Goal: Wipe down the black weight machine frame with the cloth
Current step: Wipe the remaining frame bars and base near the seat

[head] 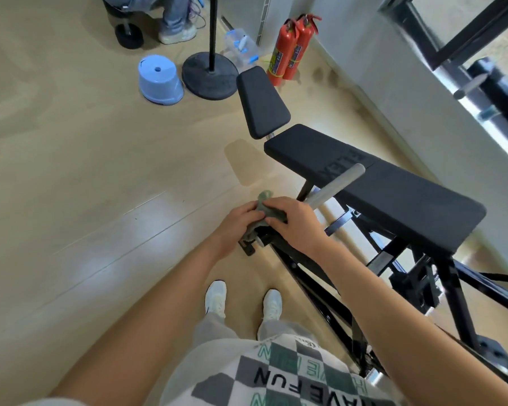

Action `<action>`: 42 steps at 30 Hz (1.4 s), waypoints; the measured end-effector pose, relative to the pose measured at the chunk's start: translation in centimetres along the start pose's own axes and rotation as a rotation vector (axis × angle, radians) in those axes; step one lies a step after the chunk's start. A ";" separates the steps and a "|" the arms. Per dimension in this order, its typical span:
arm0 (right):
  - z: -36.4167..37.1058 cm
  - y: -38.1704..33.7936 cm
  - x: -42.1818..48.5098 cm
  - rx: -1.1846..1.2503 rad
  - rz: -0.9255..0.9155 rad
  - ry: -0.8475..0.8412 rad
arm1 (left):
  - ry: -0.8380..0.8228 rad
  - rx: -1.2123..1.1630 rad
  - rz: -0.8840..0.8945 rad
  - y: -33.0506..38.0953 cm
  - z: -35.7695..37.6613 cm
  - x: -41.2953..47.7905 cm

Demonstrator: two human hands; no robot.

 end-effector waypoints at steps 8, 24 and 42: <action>1.0 2.5 -5.2 -0.035 0.083 0.336 | 0.085 0.755 0.437 0.7 -0.4 -1.8; -0.8 9.8 -12.9 -0.005 0.403 0.478 | -0.352 1.300 0.807 1.7 8.7 -0.3; -0.6 16.9 -23.8 0.049 0.497 0.875 | -0.808 1.262 0.529 0.6 21.3 -0.5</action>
Point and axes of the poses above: each hand's wrist, its own x-axis towards the middle knuckle, its own z-axis out of the palm, y = z × x, the point moved 5 cm from there along x, towards the middle knuckle, and after that the axes turned 12 degrees about z, right-handed, at the moved point
